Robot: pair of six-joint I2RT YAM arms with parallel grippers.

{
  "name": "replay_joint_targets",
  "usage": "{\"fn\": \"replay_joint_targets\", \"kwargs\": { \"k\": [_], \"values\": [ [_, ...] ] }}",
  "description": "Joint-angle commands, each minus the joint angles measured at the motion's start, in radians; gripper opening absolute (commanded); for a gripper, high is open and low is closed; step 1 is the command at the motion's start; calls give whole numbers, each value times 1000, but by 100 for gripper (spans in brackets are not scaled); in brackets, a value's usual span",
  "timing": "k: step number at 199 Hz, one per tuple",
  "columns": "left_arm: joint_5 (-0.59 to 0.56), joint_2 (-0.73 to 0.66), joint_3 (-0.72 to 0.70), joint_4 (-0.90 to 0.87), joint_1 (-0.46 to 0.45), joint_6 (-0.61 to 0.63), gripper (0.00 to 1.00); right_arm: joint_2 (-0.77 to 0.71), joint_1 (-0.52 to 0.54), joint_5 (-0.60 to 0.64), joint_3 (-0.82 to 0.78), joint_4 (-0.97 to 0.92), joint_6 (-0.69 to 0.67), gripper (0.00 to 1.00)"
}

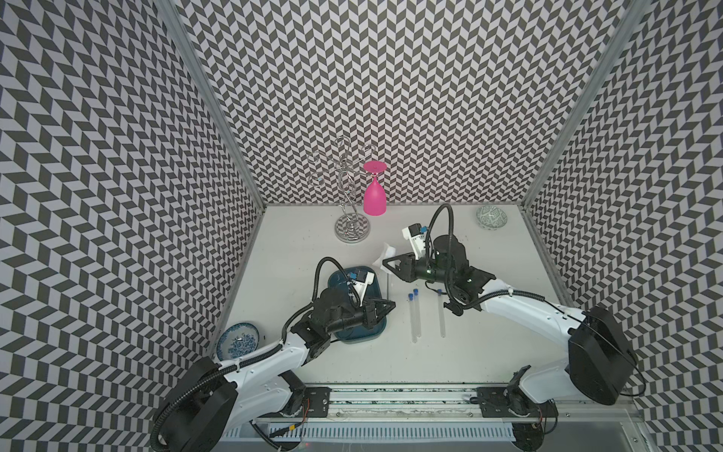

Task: Wipe the exteriors of test tubes
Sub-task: Wipe the dirt from the test tube.

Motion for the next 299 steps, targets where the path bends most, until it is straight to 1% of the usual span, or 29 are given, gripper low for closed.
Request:
{"fn": "replay_joint_targets", "kwargs": {
  "k": [1,30,59,82,96,116,160,185,210,250,268,282,299],
  "values": [
    [2,-18,17,26,1,0,8,22,2,-41,5,25,-23,22],
    [2,-15,19,25,1,3,8,-12,29,-30,-89,66,17,22],
    [-1,-16,18,23,4,4,8,-52,82,-16,-193,113,75,22],
    [0,-15,15,22,6,3,8,-66,99,-9,-232,129,92,22],
    [2,-11,17,23,6,3,8,-65,96,10,-227,127,83,22],
    [7,-10,16,23,6,2,8,-39,79,13,-165,103,45,22],
    [7,-14,12,24,7,1,8,57,-12,-48,-8,87,-9,22],
    [6,-18,11,24,8,3,7,75,-27,-58,33,66,-28,22],
    [7,-13,13,26,12,4,8,60,-16,-67,-15,81,-8,22],
    [14,-6,16,28,17,5,8,-11,59,-29,-160,113,49,21],
    [14,-7,16,28,18,4,8,-26,74,-27,-210,145,76,21],
    [16,-7,15,28,19,4,8,-19,74,-22,-214,149,72,22],
    [18,-7,14,25,18,5,8,2,68,-13,-164,114,33,22]
  ]
}}
